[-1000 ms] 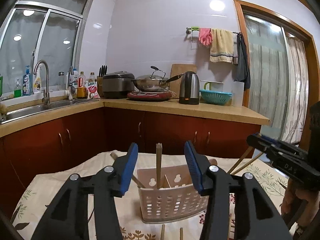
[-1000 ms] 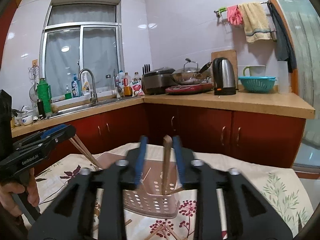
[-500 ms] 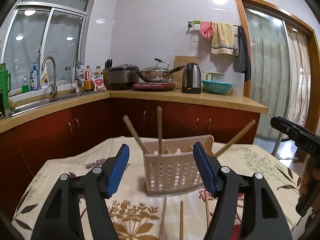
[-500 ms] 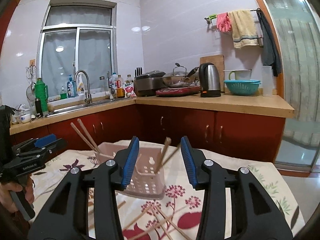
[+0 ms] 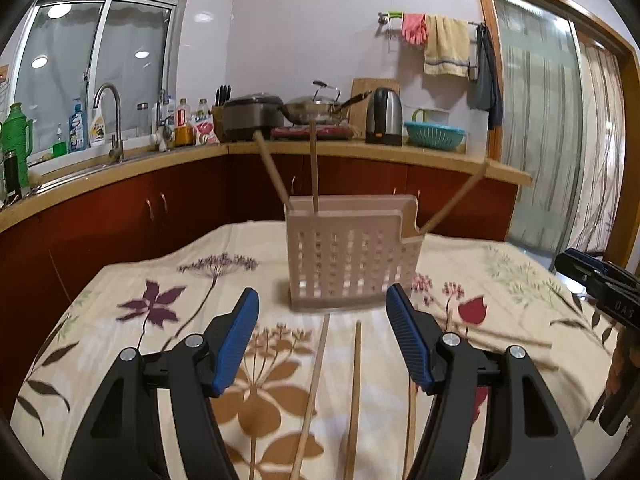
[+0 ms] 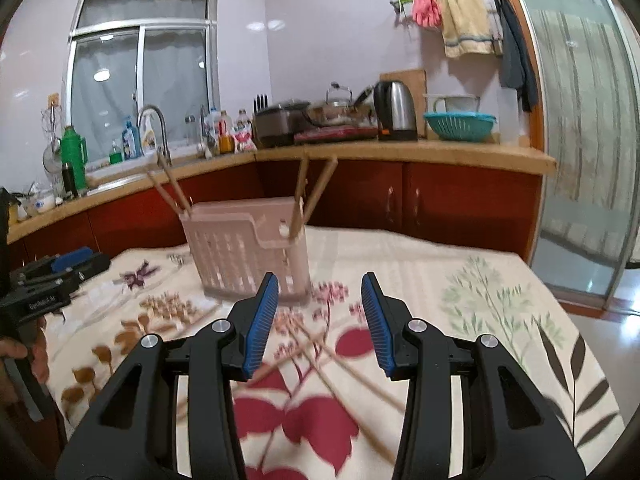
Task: Organize utensils
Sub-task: 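Withdraw the right gripper from the caddy toward the loose chopsticks, then close the left gripper on a loose chopstick while the right gripper closes on another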
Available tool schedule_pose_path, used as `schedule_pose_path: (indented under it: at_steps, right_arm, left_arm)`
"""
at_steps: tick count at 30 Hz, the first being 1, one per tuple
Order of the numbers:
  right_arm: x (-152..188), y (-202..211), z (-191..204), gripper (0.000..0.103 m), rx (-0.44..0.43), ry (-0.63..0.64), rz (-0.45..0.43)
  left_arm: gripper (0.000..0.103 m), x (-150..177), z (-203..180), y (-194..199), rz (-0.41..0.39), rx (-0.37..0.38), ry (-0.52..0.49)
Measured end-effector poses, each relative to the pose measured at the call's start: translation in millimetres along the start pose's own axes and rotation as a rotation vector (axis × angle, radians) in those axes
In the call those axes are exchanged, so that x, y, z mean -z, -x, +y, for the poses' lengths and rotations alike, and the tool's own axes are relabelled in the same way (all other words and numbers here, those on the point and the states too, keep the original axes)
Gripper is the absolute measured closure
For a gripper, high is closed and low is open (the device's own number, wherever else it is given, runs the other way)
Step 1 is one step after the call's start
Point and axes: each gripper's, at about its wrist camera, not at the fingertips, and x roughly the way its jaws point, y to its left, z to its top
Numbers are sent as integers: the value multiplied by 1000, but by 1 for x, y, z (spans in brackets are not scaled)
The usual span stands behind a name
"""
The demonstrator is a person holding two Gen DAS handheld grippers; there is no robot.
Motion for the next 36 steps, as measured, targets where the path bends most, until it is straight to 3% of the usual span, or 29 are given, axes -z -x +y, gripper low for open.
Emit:
schedule_pose_path:
  at_steps: [9, 19, 27, 36]
  right_arm:
    - [49, 4, 5, 61, 5, -17, 80]
    - [68, 2, 22, 61, -5, 19, 108]
    - [72, 4, 19, 61, 5, 16, 115]
    - [73, 5, 17, 61, 8, 10, 117]
  left_arm:
    - [38, 37, 2, 5, 81, -15, 7]
    - [39, 60, 5, 8, 125, -16, 13]
    - [58, 80, -4, -2, 208, 19, 11]
    - [69, 98, -14, -14, 297, 44, -3]
